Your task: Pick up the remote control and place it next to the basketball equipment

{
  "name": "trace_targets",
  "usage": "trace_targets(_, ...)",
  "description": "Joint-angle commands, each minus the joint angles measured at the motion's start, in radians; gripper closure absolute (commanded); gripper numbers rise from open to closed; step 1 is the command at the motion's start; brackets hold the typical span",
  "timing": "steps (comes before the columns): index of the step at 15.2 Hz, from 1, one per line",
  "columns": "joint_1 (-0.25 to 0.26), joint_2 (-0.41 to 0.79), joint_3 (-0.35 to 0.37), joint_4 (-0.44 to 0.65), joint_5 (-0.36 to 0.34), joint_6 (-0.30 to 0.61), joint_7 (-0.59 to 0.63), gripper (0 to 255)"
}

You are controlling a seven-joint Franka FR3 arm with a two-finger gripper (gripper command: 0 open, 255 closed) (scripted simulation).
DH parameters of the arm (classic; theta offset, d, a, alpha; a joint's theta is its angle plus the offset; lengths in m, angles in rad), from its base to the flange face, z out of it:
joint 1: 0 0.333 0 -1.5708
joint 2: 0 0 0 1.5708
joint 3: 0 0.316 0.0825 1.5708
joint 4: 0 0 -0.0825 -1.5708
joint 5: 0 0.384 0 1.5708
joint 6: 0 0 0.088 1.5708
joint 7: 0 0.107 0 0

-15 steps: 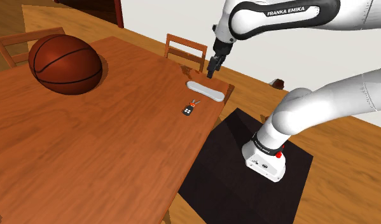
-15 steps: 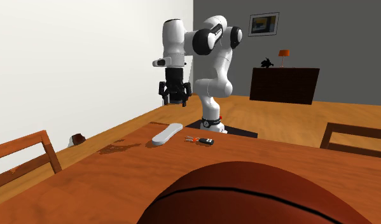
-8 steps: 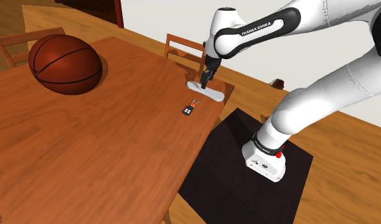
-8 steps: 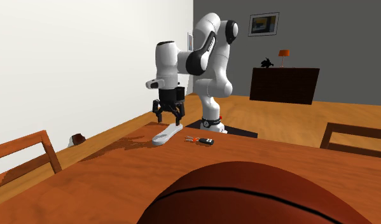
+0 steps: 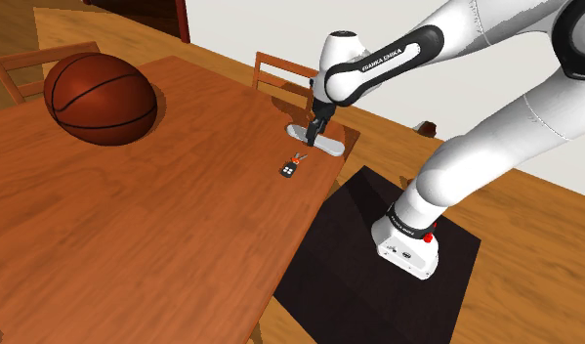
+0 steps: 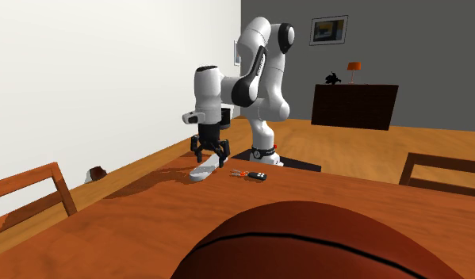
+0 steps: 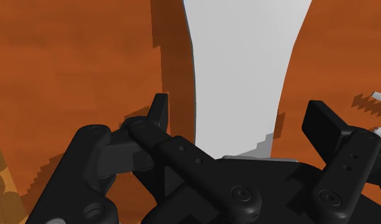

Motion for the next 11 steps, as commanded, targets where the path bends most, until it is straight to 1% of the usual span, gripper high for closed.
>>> trace_targets(1, -0.001, 0.003, -0.001, -0.002, -0.001, 0.005, -0.001, 0)
trace_targets(6, -0.001, 0.003, -0.001, -0.002, 0.0, 0.005, -0.001, 0)
trace_targets(7, -0.001, 0.003, -0.001, -0.002, 0.0, 0.005, -0.001, 255)
trace_targets(11, -0.001, 0.003, -0.001, -0.002, 0.0, 0.005, -0.001, 255)
